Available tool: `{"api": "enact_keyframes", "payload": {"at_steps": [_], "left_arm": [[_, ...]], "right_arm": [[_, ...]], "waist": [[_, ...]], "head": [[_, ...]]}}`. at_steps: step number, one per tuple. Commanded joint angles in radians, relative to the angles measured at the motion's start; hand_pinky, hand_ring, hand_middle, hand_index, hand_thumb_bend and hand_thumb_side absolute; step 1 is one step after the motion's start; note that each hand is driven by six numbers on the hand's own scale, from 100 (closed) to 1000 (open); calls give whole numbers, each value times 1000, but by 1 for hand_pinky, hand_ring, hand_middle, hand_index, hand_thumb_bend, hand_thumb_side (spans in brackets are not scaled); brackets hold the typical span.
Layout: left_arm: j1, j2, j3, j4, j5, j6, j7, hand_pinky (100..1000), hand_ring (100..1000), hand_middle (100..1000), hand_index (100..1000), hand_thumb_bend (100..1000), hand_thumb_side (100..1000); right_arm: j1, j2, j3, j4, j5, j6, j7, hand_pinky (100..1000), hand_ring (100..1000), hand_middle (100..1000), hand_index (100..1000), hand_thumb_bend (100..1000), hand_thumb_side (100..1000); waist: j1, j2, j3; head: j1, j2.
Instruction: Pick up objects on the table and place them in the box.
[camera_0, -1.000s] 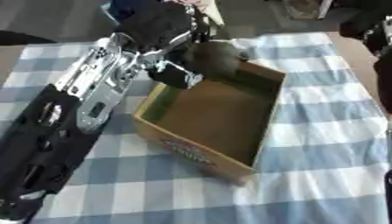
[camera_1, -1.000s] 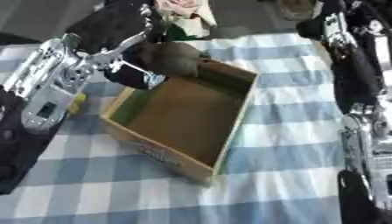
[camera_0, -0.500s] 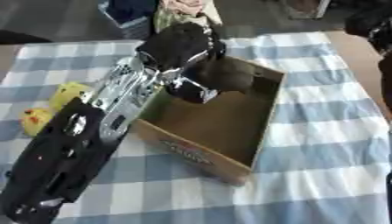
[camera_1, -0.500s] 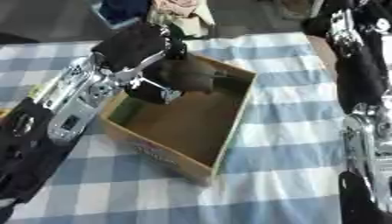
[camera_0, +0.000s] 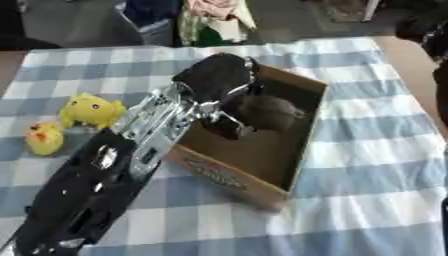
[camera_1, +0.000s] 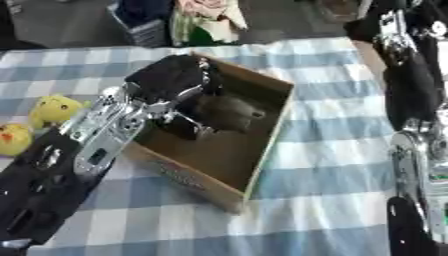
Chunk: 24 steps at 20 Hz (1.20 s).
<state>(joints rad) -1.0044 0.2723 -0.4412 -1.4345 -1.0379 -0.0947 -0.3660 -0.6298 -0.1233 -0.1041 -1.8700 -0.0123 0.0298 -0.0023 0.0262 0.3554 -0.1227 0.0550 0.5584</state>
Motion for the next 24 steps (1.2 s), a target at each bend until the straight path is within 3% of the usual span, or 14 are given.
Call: {"api": "enact_keyframes", "payload": {"at_steps": [1, 2, 4, 5, 7, 10, 13, 14, 16, 19, 24], "left_arm": [[-14, 10, -8, -3, -28, 1, -34, 583, 688, 607, 755, 100, 266], [-15, 11, -14, 10, -43, -2, -50, 598, 719, 642, 791, 100, 313], [-17, 7, -15, 23, -79, -15, -86, 651, 792, 736, 866, 117, 503], [-17, 4, -13, 23, -96, -24, -104, 658, 796, 741, 870, 128, 522], [-15, 1, -11, 29, -126, -43, -138, 715, 840, 785, 909, 230, 712], [-13, -3, -4, 41, -150, -69, -194, 745, 874, 821, 938, 303, 826], [-12, -3, 6, 26, -156, -71, -244, 768, 901, 853, 965, 452, 959], [-12, -1, 8, 19, -158, -68, -252, 783, 915, 865, 980, 561, 1000], [-10, 2, 11, 5, -166, -58, -253, 790, 921, 882, 994, 623, 1000], [-9, 7, 15, -13, -175, -40, -234, 792, 923, 881, 993, 642, 1000], [-7, 13, 25, -49, -161, -8, -179, 772, 906, 864, 976, 493, 990]], "right_arm": [[-10, -6, -1, -26, -4, 2, 1, 714, 625, 454, 769, 100, 559], [-8, -5, -1, -26, -4, 3, 0, 714, 625, 453, 769, 100, 559], [-7, -5, -1, -27, -5, 4, 1, 714, 625, 453, 769, 100, 559], [-6, -4, -1, -28, -6, 4, 1, 714, 625, 453, 769, 100, 560], [-5, -4, -3, -30, -6, 5, -1, 715, 625, 453, 769, 100, 562], [-2, -2, -4, -32, -7, 7, -4, 715, 625, 453, 769, 100, 564], [0, 1, -5, -35, -8, 8, -5, 715, 625, 453, 769, 100, 566], [2, 2, -5, -37, -8, 9, -5, 715, 625, 453, 769, 100, 567], [4, 4, -4, -40, -7, 10, -5, 715, 625, 453, 769, 100, 567], [7, 6, -4, -42, -6, 12, -6, 715, 625, 453, 769, 100, 566], [15, 7, -6, -43, -5, 16, -8, 716, 625, 453, 769, 100, 567]], "waist": [[-3, -20, 1], [-3, -20, 1], [-3, -20, 1], [-3, -20, 1], [-3, -20, 0], [-3, -21, -2], [-3, -22, -3], [-3, -24, -3], [-2, -26, -2], [-2, -31, 1], [-4, -39, 5]], "head": [[1, -3], [1, -3], [2, -3], [3, -3], [2, -4], [4, -8], [4, -10], [3, -11], [2, -11], [2, -11], [3, -10]]}}
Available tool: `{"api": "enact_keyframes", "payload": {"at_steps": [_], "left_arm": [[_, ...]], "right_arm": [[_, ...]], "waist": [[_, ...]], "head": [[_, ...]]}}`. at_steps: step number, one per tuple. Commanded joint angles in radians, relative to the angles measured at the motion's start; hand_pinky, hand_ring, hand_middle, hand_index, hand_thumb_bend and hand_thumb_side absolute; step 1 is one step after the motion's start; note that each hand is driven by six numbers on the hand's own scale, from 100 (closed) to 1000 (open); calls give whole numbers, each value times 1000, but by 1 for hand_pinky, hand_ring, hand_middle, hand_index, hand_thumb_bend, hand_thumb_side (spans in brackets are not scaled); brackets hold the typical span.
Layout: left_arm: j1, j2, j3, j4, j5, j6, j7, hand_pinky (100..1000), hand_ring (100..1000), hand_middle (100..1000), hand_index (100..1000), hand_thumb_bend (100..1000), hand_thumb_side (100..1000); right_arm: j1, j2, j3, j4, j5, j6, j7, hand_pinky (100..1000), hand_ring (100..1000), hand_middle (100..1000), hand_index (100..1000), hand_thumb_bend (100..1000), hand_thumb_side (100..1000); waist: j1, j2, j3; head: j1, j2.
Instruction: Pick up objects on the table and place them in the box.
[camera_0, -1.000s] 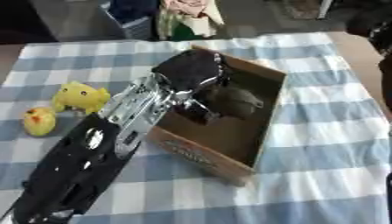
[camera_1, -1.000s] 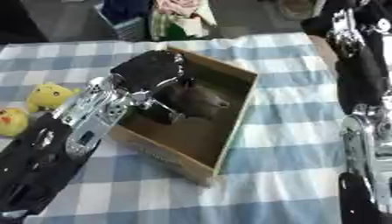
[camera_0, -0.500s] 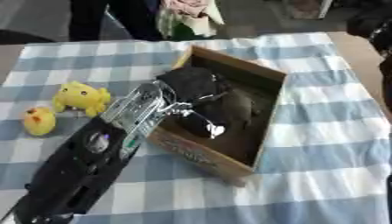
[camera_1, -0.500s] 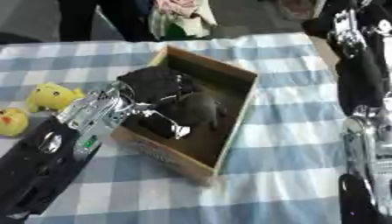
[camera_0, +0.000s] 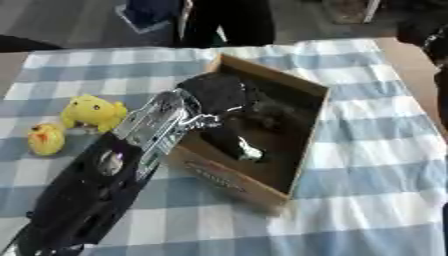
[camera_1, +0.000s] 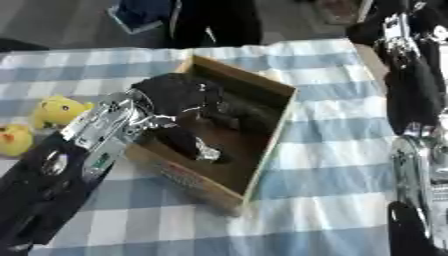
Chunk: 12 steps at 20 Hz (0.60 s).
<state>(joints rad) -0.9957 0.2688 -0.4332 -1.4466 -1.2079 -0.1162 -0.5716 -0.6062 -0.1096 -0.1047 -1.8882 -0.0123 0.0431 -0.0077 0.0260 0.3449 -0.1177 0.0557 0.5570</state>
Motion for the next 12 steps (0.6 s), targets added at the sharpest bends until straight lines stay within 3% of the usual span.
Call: {"api": "enact_keyframes", "payload": {"at_steps": [1, 2, 3, 6, 10, 12], "left_arm": [[-17, 18, 20, -50, 19, 20, 38, 767, 902, 861, 973, 473, 979], [-18, 21, 24, -63, 29, 27, 48, 753, 890, 849, 963, 367, 995], [-20, 23, 33, -80, 41, 37, 60, 749, 887, 846, 960, 396, 930], [-20, 36, 59, -140, 83, 79, 100, 721, 864, 822, 942, 260, 842], [-11, 69, 90, -224, 149, 121, 106, 706, 850, 812, 937, 188, 818], [2, 103, 105, -273, 182, 130, 89, 710, 853, 817, 941, 195, 820]], "right_arm": [[-8, -7, -6, -25, -4, 3, -3, 716, 625, 453, 769, 100, 566], [-7, -7, -6, -25, -4, 3, -4, 716, 625, 453, 769, 100, 568], [-6, -7, -7, -26, -4, 3, -4, 716, 625, 453, 769, 100, 564], [-5, -10, -12, -26, -2, 2, -10, 715, 625, 454, 769, 100, 560], [3, -16, -18, -24, 2, 1, -19, 715, 624, 454, 768, 100, 560], [10, -22, -23, -23, 5, 2, -24, 715, 624, 454, 768, 100, 561]], "waist": [[-4, -30, 1], [-5, -31, 2], [-6, -32, 3], [-8, -36, 9], [-8, -47, 26], [-7, -54, 39]], "head": [[3, -8], [3, -8], [4, -8], [4, -3], [-5, 9], [-17, 20]]}}
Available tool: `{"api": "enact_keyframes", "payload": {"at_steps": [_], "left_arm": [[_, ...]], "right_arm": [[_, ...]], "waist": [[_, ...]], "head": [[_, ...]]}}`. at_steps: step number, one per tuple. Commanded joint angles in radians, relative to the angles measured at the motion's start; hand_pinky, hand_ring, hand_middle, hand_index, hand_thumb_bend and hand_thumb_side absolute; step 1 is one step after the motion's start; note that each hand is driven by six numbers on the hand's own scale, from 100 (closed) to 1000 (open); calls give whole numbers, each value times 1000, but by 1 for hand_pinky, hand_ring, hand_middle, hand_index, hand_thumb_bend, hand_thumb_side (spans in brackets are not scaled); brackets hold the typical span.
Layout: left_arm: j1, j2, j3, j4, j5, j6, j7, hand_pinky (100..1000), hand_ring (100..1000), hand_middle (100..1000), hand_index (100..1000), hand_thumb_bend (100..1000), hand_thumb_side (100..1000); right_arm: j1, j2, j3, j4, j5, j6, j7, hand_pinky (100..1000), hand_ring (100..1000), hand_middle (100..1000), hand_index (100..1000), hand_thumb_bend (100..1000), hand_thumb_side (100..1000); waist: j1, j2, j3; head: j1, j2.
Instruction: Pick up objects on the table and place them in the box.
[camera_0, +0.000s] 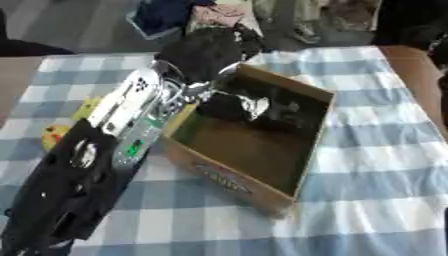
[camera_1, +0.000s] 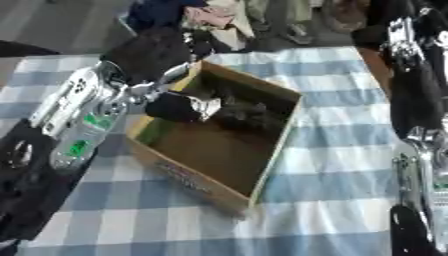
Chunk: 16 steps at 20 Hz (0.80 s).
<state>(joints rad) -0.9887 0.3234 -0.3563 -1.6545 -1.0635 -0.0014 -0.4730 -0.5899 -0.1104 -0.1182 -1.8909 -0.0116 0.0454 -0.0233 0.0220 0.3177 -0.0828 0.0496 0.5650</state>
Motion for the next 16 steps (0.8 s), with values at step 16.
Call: {"api": "enact_keyframes", "payload": {"at_steps": [16], "left_arm": [[179, 353, 164, -281, 307, 51, -199, 724, 859, 829, 949, 189, 940]], "right_arm": [[7, -48, -32, -6, 25, -9, -38, 712, 623, 455, 767, 100, 538]], "waist": [[-22, -53, 72]], "head": [[-112, 85]]}}
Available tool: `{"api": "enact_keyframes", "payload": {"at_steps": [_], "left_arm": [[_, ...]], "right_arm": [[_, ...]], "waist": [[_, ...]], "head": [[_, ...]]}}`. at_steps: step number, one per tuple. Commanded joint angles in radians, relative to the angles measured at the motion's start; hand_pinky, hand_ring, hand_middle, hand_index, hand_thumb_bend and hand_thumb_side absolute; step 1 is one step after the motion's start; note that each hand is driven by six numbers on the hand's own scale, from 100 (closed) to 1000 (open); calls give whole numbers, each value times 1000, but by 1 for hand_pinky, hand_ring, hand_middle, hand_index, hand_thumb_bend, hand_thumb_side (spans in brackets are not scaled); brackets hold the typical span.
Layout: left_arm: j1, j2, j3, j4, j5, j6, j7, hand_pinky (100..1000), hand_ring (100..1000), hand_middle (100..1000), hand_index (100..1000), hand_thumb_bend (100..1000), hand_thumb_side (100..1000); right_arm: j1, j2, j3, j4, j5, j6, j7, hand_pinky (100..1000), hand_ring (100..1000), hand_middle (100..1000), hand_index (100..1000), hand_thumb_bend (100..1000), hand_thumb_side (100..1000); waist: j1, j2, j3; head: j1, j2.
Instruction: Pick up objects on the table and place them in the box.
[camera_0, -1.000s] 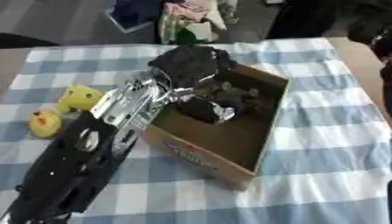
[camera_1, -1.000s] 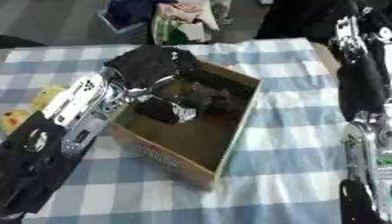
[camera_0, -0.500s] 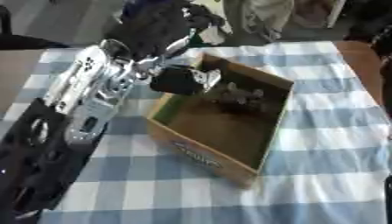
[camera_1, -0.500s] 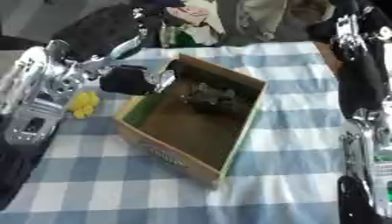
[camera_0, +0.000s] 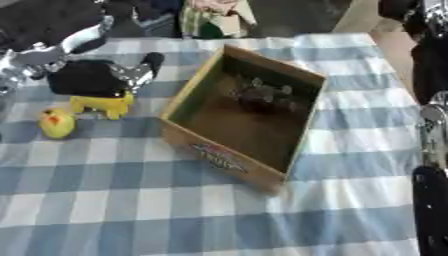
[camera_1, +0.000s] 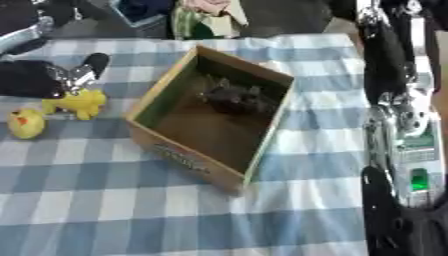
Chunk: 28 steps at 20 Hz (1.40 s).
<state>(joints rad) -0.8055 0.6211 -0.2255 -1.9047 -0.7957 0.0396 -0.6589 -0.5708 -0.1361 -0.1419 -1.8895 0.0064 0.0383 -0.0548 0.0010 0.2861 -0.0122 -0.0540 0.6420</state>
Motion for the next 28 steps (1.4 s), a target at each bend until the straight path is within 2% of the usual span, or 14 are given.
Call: {"api": "enact_keyframes", "payload": {"at_steps": [1, 6, 14, 18, 22, 28], "left_arm": [[2, 68, 41, -30, 55, 14, -18, 726, 861, 830, 950, 203, 945], [17, 113, 73, 17, 119, 35, -36, 728, 863, 831, 952, 222, 966], [52, 135, 84, 172, 46, 68, -33, 737, 870, 840, 973, 272, 1000], [69, 138, 78, 248, 5, 68, -27, 752, 881, 855, 995, 363, 1000], [88, 148, 70, 281, -37, 52, -45, 779, 902, 879, 1000, 496, 1000], [125, 170, 73, 299, -94, 24, -88, 788, 910, 885, 1000, 559, 1000]], "right_arm": [[-13, -24, -9, -6, 7, -3, -7, 712, 623, 454, 767, 100, 538], [-16, -33, -13, 7, 8, -6, -9, 713, 623, 453, 767, 100, 536], [-19, -43, -17, 18, 8, -11, -11, 714, 624, 453, 766, 100, 535], [-17, -43, -17, 17, 8, -10, -9, 714, 624, 452, 766, 100, 537], [-15, -43, -18, 17, 9, -8, -9, 714, 623, 452, 764, 100, 538], [-7, -44, -20, 15, 9, -6, -11, 714, 623, 451, 763, 100, 542]], "waist": [[-2, -20, 3], [-8, -14, 6], [-10, -11, 16], [-10, -12, 19], [-11, -14, 23], [-9, -21, 31]], "head": [[-9, 7], [-3, -3], [5, -9], [8, -11], [10, -11], [11, -8]]}}
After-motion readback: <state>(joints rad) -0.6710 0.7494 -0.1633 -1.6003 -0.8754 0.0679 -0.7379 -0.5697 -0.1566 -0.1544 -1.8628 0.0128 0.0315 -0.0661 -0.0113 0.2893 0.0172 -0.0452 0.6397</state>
